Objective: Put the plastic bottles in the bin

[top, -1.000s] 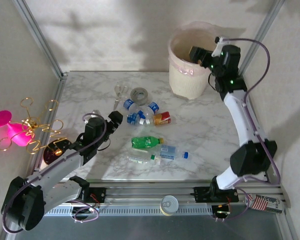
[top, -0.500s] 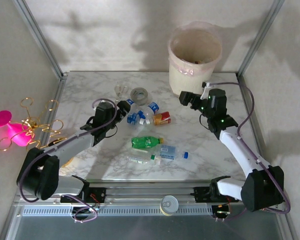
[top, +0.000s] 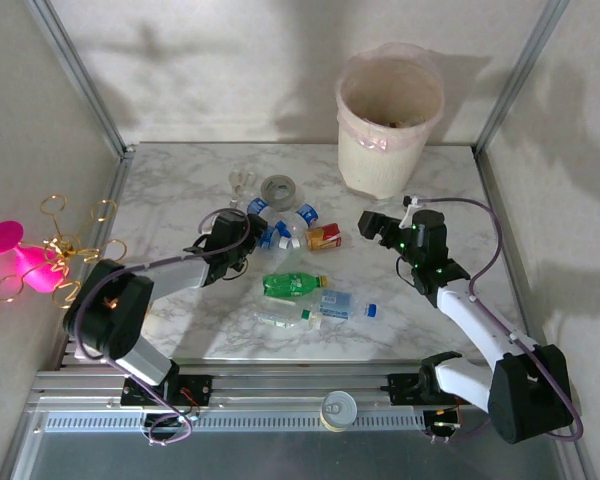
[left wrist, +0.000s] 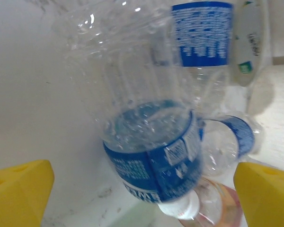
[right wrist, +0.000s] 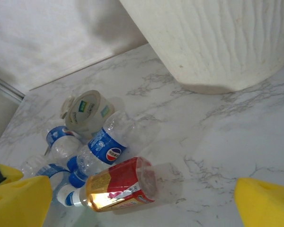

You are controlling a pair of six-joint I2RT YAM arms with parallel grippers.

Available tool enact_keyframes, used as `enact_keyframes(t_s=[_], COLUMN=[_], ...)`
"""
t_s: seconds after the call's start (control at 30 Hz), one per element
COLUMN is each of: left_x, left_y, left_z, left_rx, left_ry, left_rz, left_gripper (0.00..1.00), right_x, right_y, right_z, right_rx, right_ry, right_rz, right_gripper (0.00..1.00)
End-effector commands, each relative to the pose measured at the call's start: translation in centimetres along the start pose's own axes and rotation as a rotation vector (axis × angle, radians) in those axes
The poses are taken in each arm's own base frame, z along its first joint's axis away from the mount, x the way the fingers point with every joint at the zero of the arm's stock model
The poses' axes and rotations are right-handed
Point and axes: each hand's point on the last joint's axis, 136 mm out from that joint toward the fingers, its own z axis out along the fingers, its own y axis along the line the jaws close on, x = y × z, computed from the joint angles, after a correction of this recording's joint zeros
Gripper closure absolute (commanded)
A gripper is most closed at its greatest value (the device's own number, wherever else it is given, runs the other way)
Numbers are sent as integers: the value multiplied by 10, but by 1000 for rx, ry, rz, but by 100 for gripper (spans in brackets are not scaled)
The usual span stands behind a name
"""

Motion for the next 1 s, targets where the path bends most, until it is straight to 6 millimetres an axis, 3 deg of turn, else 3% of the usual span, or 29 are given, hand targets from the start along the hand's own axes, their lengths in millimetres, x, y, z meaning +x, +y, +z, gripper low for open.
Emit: enact_keyframes(t_s=[0.0, 0.3, 0.57, 0.8, 0.97], left_x=[-5, 2, 10, 10, 3], left_y=[-5, 24, 57, 71, 64], left_z=[11, 38, 58, 58, 49], left_rx=[-34, -148, -235, -263, -237], left_ry=[-32, -24, -9, -23, -57], left_rz=[-50, -95, -108, -108, -115], left_gripper=[3, 5, 20, 31, 41], right_x=[-15, -1, -4, -3, 0], right_y=[0, 6, 12, 12, 17], right_z=[-6, 2, -3, -8, -7], right_rx=[18, -18, -48, -55, -90], right_ry=[-83, 4, -11, -22, -10], right_rz=[7, -35, -51, -64, -66], right_gripper=[1, 1, 1, 1, 1])
